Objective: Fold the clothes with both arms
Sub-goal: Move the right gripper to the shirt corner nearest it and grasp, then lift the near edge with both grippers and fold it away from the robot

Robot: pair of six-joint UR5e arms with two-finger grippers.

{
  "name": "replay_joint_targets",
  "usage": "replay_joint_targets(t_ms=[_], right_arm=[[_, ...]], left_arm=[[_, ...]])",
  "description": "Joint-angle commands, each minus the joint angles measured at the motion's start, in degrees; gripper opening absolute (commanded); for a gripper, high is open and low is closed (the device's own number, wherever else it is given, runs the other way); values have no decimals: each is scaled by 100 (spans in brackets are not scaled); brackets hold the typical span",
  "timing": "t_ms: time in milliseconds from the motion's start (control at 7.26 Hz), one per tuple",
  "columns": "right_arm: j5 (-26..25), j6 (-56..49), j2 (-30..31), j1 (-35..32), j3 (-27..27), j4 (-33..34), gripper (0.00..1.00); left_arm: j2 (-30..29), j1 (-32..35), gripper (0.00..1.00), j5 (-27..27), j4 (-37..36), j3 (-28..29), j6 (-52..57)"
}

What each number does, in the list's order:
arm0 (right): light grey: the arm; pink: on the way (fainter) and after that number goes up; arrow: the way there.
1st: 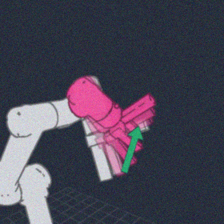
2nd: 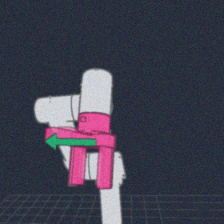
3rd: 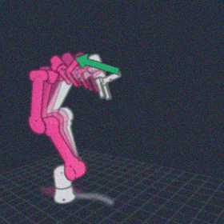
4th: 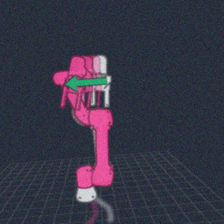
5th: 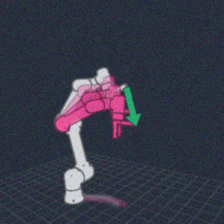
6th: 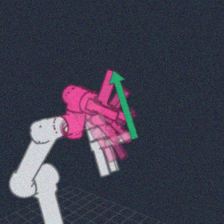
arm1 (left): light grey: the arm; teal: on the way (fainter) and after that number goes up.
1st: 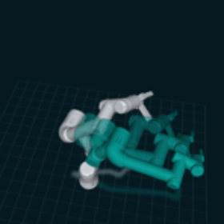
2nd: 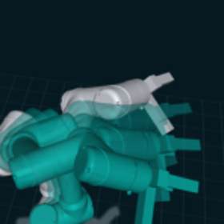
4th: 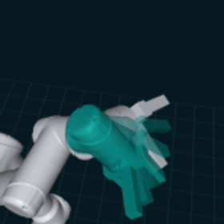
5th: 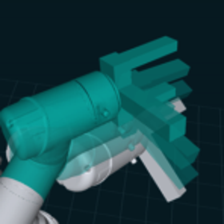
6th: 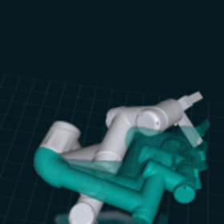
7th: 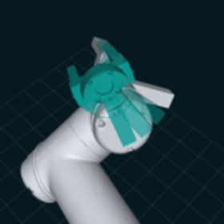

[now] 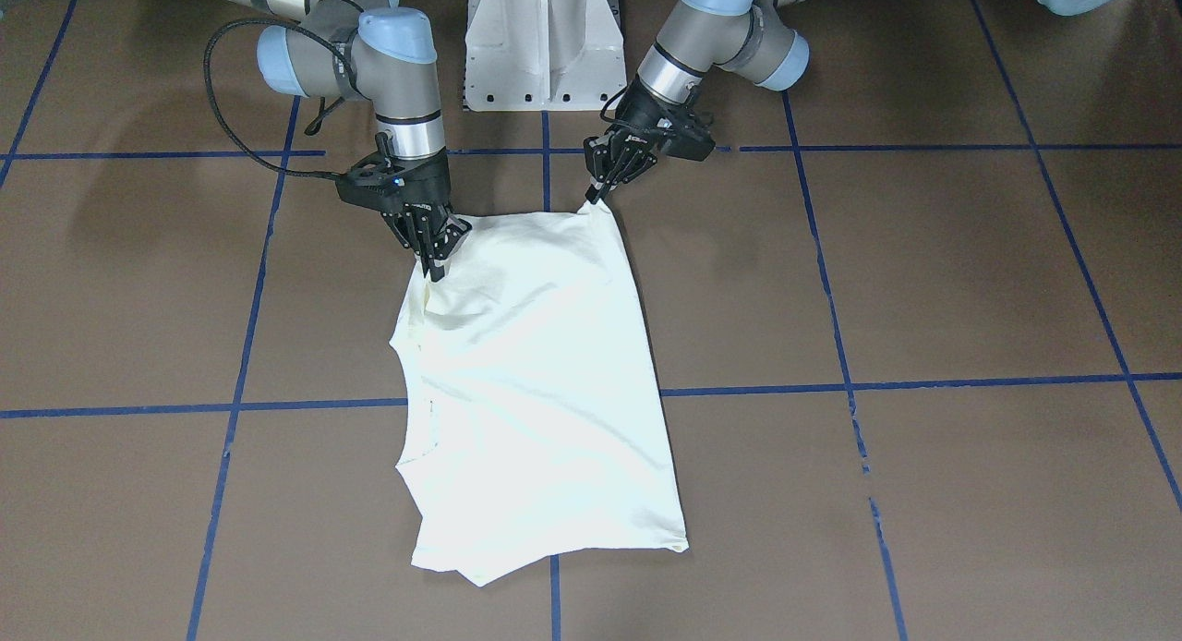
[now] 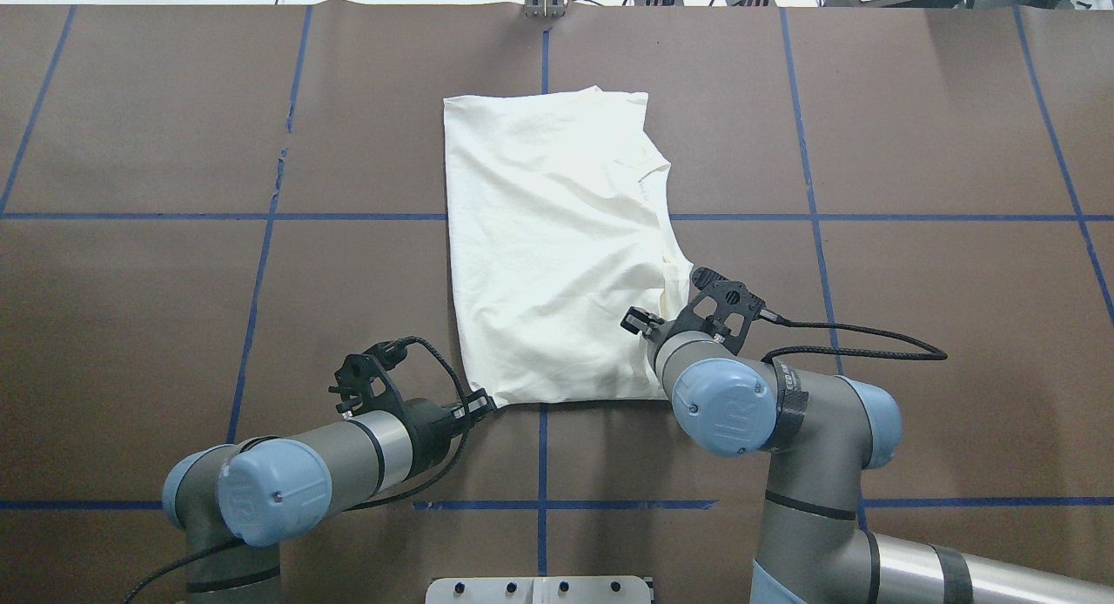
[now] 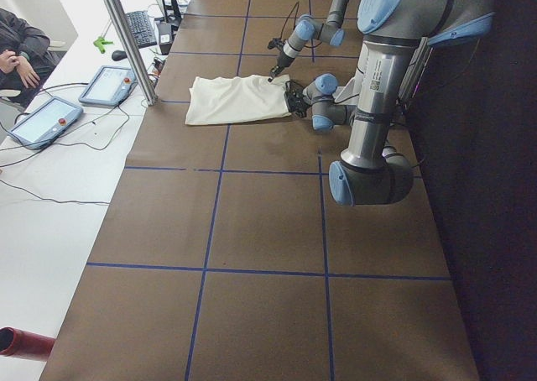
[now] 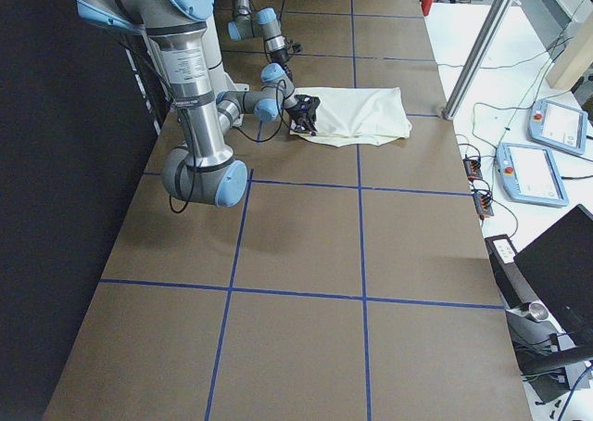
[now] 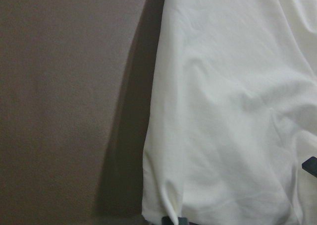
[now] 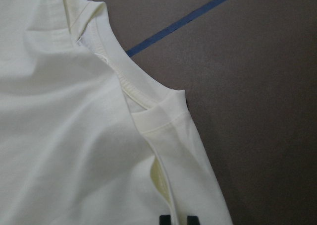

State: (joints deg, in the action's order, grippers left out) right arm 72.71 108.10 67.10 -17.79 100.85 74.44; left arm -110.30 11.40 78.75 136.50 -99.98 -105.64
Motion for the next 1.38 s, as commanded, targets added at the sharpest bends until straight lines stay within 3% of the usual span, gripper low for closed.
replay_joint_targets(t_ms=[0, 138, 413, 689, 965, 1102, 1240], right_arm=[[-2, 18, -4, -23, 40, 0, 0], [7, 9, 5, -49, 188, 9, 0], [24, -9, 136, -76, 749, 53, 0], [59, 18, 713, -50, 1687, 227, 0], [330, 245, 805, 126, 2917, 1497, 0], [341, 246, 639, 187, 2897, 1643, 0], [332, 238, 203, 197, 2461, 1670, 0]], left_arm=[[0, 12, 0, 0, -1, -31, 0], [44, 29, 0, 35, -36, -205, 26], [88, 38, 0, 209, -1373, -1439, 210], [18, 38, 0, 290, -2588, -2461, 202], [-8, 3, 0, 438, -3800, -3549, 149], [-261, 38, 0, 657, -4268, -3703, 210], [-472, 186, 0, 659, -4455, -3522, 402]])
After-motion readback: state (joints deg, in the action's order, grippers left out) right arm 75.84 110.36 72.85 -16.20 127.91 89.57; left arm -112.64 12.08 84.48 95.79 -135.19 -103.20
